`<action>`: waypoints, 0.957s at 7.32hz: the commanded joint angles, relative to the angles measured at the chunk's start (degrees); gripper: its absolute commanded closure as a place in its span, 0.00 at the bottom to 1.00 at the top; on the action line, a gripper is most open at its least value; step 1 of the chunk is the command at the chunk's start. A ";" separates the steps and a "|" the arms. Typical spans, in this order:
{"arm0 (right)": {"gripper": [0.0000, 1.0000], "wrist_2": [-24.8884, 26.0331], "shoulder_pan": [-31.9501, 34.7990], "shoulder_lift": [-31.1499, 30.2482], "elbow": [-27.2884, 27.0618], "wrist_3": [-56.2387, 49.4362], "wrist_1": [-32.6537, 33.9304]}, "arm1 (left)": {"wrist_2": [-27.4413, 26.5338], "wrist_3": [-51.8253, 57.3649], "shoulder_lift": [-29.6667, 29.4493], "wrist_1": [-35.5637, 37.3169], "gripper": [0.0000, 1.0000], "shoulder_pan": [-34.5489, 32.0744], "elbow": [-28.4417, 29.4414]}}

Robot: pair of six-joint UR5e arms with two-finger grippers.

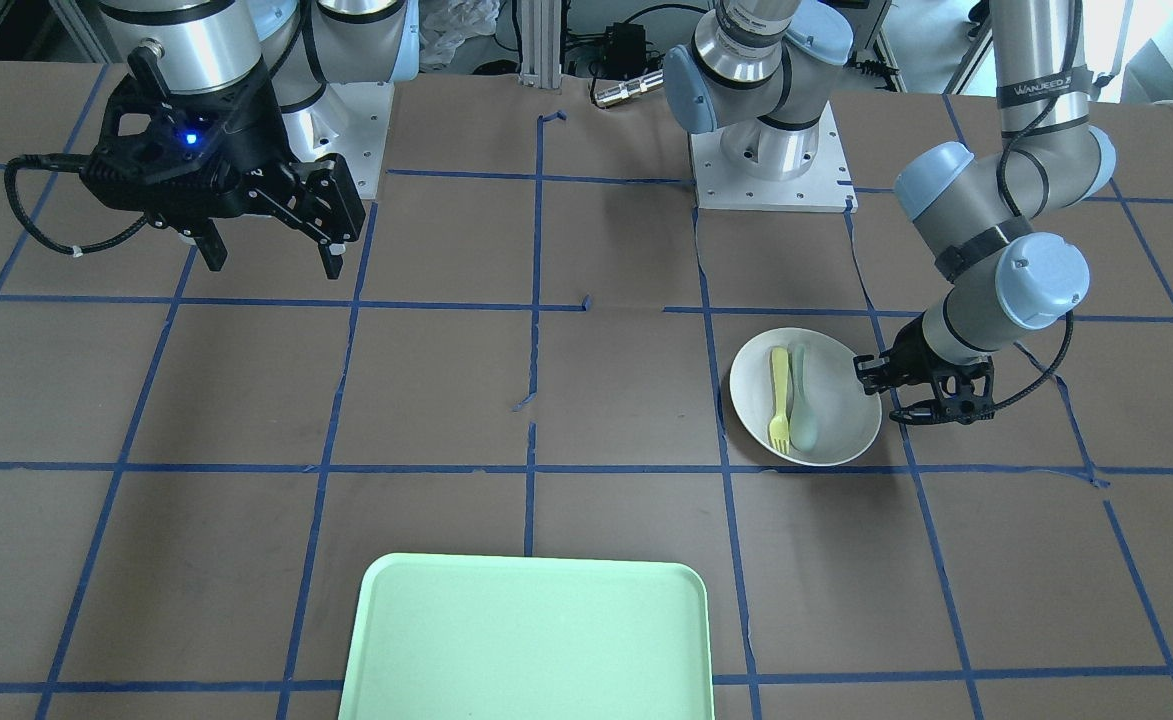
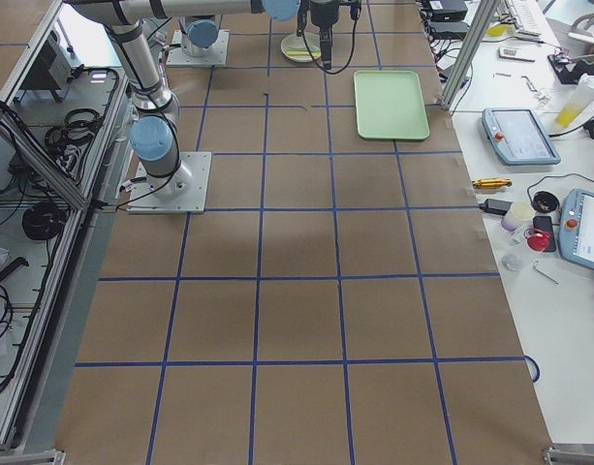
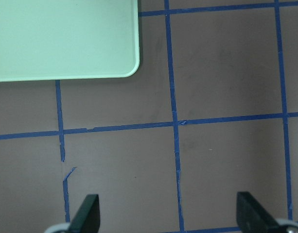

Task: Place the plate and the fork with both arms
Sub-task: 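Close the left gripper on the plate rim and lift it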

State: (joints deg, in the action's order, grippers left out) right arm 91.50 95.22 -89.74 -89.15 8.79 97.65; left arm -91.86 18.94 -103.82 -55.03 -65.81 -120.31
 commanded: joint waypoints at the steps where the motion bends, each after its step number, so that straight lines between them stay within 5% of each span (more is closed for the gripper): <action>1: 0.00 0.00 -0.03 0.00 0.03 -0.09 0.00 | 1.32 0.13 0.98 -0.60 1.00 -0.11 3.47; 3: 0.00 0.00 -0.03 0.00 -0.14 0.00 0.00 | 10.08 -1.87 -0.76 -13.03 1.00 -0.89 13.12; 7: 0.00 -0.09 0.06 -0.09 -0.15 0.09 0.00 | 20.21 -9.08 -9.18 -14.40 1.00 -9.92 27.35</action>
State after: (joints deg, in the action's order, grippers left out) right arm 91.47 95.20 -89.81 -89.29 8.81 97.65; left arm -74.39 11.93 -109.32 -68.95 -72.54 -98.52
